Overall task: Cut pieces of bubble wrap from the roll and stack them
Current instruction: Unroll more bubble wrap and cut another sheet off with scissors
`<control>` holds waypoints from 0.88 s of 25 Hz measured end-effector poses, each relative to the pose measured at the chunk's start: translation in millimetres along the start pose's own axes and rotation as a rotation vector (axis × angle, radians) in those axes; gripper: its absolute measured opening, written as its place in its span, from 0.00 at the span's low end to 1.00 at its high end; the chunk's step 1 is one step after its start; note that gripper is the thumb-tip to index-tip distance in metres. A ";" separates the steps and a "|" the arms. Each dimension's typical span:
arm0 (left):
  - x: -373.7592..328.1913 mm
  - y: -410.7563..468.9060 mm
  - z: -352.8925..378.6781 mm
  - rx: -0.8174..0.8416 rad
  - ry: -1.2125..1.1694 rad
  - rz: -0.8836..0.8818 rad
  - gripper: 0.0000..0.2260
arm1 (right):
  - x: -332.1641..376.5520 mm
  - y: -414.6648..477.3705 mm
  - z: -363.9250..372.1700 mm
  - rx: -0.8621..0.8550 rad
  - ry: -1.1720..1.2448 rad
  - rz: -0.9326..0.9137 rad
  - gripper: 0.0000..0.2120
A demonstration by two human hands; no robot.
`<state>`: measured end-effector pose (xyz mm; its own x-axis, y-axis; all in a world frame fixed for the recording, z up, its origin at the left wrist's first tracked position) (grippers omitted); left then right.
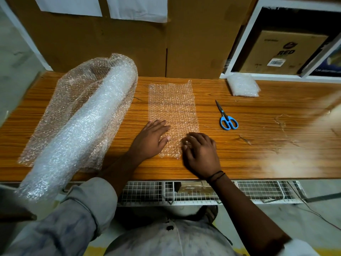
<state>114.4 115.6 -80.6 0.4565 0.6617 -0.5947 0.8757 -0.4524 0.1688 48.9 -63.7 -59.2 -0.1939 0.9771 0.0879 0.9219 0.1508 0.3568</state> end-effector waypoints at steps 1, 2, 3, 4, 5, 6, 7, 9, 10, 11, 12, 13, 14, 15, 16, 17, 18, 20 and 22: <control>-0.6 -0.6 1.8 0.012 0.007 -0.009 0.24 | -5.9 1.6 2.0 0.008 0.003 0.067 0.15; -0.5 -1.2 3.5 0.027 0.013 -0.021 0.24 | -14.7 4.1 3.0 0.017 -0.011 0.147 0.15; 0.0 -1.6 4.5 0.037 0.015 -0.034 0.25 | -26.6 8.2 3.2 0.023 -0.037 0.235 0.15; 0.9 -1.9 4.0 0.037 0.012 -0.044 0.25 | -41.2 14.0 4.1 0.025 -0.062 0.321 0.14; 2.0 -2.4 3.4 0.034 0.008 -0.052 0.26 | -57.7 20.3 4.6 0.021 -0.084 0.400 0.14; 2.1 -2.1 3.1 0.031 0.006 -0.057 0.26 | -75.0 27.8 3.7 0.010 -0.116 0.461 0.14; 1.6 -1.3 3.9 0.032 0.009 -0.060 0.26 | -91.7 35.2 2.9 0.008 -0.164 0.502 0.13; 1.4 1.4 6.5 0.039 0.017 -0.067 0.24 | -118.4 48.2 8.9 0.097 -0.235 0.536 0.13; 1.7 3.5 6.9 0.043 0.017 -0.074 0.23 | -125.8 52.3 11.2 0.140 -0.259 0.539 0.13; 1.7 6.1 6.5 0.045 0.015 -0.079 0.23 | -130.3 56.2 12.5 0.159 -0.287 0.532 0.13; 1.2 9.4 5.7 0.047 0.010 -0.080 0.23 | -131.3 59.4 10.6 0.165 -0.314 0.517 0.13; 1.2 12.3 5.6 0.053 0.007 -0.081 0.23 | -131.9 62.7 9.0 0.173 -0.333 0.501 0.13; 1.8 14.5 5.3 0.059 0.010 -0.082 0.23 | -132.6 66.1 6.8 0.182 -0.336 0.488 0.13; 2.8 16.0 4.8 0.064 0.016 -0.083 0.24 | -133.6 68.8 4.9 0.191 -0.324 0.481 0.14; 3.7 16.9 4.0 0.069 0.021 -0.084 0.24 | -134.1 70.1 3.5 0.204 -0.302 0.478 0.14; 4.7 17.1 3.5 0.075 0.020 -0.086 0.24 | -134.7 70.5 2.9 0.218 -0.277 0.481 0.14; 5.2 16.7 3.5 0.080 0.015 -0.086 0.24 | -135.3 70.0 2.5 0.239 -0.243 0.492 0.14; 4.4 14.9 3.3 0.071 -0.016 -0.073 0.24 | -140.2 66.8 1.9 0.278 -0.175 0.546 0.14; 2.6 9.0 -2.7 0.002 -0.056 -0.032 0.22 | -143.4 63.7 0.4 0.348 -0.158 0.610 0.14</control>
<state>123.9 114.9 -78.5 0.4189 0.6414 -0.6427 0.8892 -0.4332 0.1472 135.5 -194.1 -49.4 0.4164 0.9086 0.0321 0.9090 -0.4154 -0.0325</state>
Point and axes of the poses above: each hand's wrist, its own y-axis towards the middle knuckle, its own z-axis out of the palm, x = y × z, the point moved 9 cm from there along y, towards the middle knuckle, and after that the axes turned 15 degrees about -y, right-handed, at the moved point
